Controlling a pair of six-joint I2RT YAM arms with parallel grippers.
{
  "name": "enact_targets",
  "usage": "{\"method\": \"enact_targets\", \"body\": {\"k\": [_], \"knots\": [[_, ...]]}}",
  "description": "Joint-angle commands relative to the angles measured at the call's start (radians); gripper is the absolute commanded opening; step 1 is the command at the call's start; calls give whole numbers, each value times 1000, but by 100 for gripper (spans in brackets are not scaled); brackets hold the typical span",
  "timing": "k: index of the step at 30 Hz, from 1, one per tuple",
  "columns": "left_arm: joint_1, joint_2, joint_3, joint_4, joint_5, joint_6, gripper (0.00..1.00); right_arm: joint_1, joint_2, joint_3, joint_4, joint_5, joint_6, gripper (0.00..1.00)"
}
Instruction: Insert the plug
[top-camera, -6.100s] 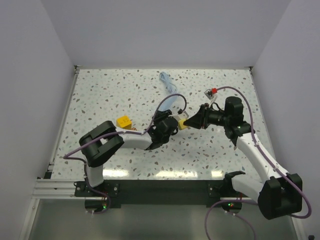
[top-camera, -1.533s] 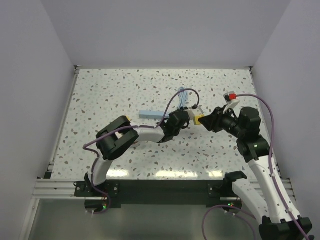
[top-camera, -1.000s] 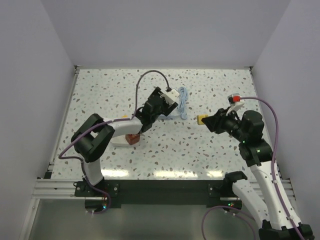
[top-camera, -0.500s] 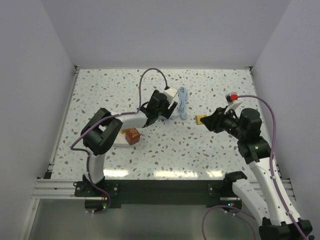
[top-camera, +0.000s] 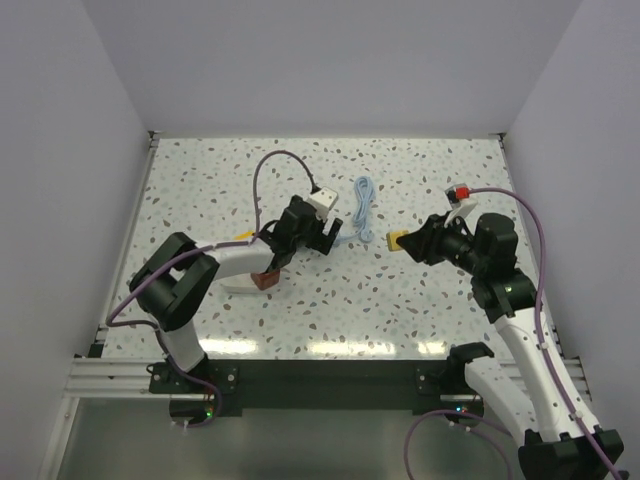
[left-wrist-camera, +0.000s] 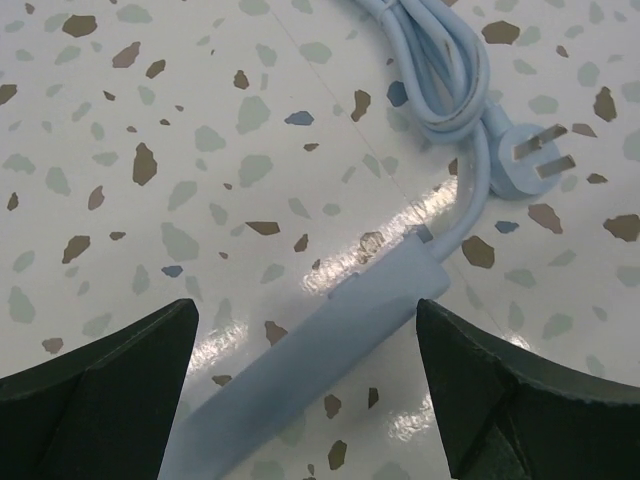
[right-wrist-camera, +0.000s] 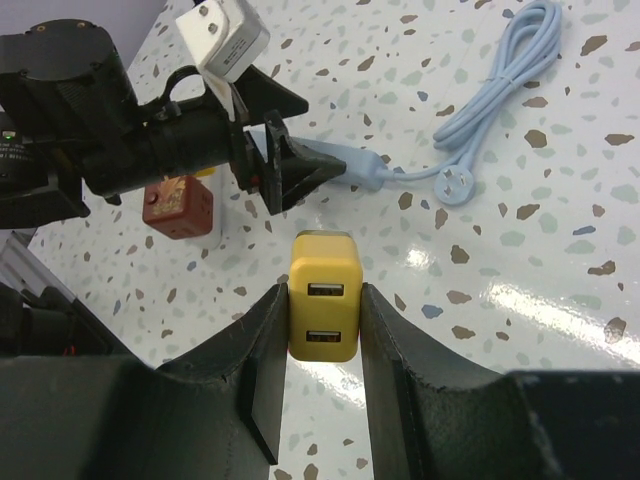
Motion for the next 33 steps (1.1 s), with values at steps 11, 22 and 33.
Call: {"method": "enact_targets", "body": {"k": [11, 22, 33], "knots": [[20, -31, -27, -9, 153, 128, 96, -3, -3, -3, 53, -42, 7, 0], [20, 41, -22, -12, 176, 171, 90, -3, 13, -7, 60, -44, 7, 0], [-16, 117, 27, -43, 34, 194, 0, -3, 16, -8, 60, -30, 6, 0]]}}
